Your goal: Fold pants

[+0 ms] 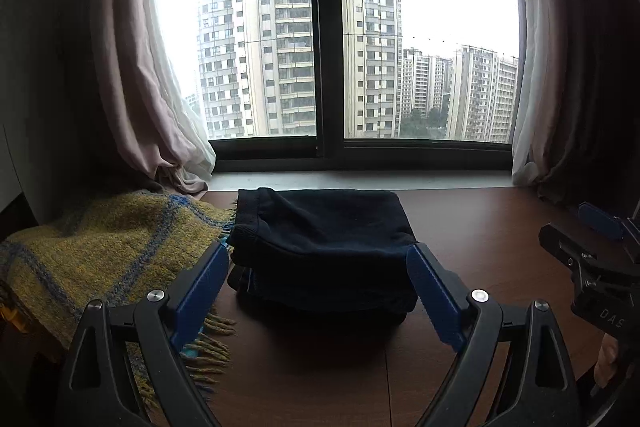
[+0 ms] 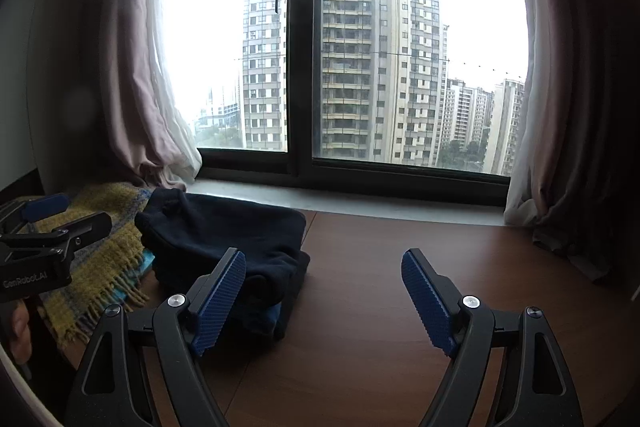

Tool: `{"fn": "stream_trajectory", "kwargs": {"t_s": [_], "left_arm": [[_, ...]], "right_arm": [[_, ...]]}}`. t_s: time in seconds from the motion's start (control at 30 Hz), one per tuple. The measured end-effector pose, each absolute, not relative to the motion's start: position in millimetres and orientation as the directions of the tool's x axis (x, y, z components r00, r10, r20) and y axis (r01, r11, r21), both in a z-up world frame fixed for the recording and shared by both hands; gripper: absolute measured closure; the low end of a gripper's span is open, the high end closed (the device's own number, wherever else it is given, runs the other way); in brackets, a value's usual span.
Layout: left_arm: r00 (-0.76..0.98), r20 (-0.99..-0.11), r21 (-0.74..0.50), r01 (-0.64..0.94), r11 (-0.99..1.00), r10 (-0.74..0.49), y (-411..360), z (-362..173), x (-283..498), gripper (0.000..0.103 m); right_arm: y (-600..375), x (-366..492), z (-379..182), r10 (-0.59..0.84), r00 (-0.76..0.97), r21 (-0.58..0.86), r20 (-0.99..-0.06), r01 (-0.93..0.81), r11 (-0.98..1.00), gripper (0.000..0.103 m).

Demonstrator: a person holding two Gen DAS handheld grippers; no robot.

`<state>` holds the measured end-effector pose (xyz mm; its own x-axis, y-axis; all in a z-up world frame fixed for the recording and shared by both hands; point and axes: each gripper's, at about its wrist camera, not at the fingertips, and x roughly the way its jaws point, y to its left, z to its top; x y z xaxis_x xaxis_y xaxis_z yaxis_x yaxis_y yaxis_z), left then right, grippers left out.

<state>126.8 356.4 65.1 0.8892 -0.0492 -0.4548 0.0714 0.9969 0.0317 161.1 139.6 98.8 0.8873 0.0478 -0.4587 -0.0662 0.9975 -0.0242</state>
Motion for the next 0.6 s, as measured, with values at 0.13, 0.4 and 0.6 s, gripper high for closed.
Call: {"fn": "stream_trajectory", "kwargs": {"t_s": [0.13, 0.4, 0.6], "left_arm": [[0.896, -0.442, 0.032, 0.065, 0.997, -0.044, 345, 67, 100, 0.011], [0.895, -0.442, 0.033, 0.077, 0.996, -0.055, 325, 65, 58, 0.011], [0.895, -0.441, 0.027, 0.09, 0.996, -0.069, 316, 63, 31, 0.011]], "right_arm": [[132, 136, 103, 0.058, 0.891, -0.026, -0.45, -0.078, 0.997, 0.022], [115, 87, 110, 0.062, 0.898, -0.033, -0.436, -0.085, 0.996, 0.022], [106, 57, 109, 0.066, 0.897, -0.034, -0.437, -0.09, 0.995, 0.022]]}}
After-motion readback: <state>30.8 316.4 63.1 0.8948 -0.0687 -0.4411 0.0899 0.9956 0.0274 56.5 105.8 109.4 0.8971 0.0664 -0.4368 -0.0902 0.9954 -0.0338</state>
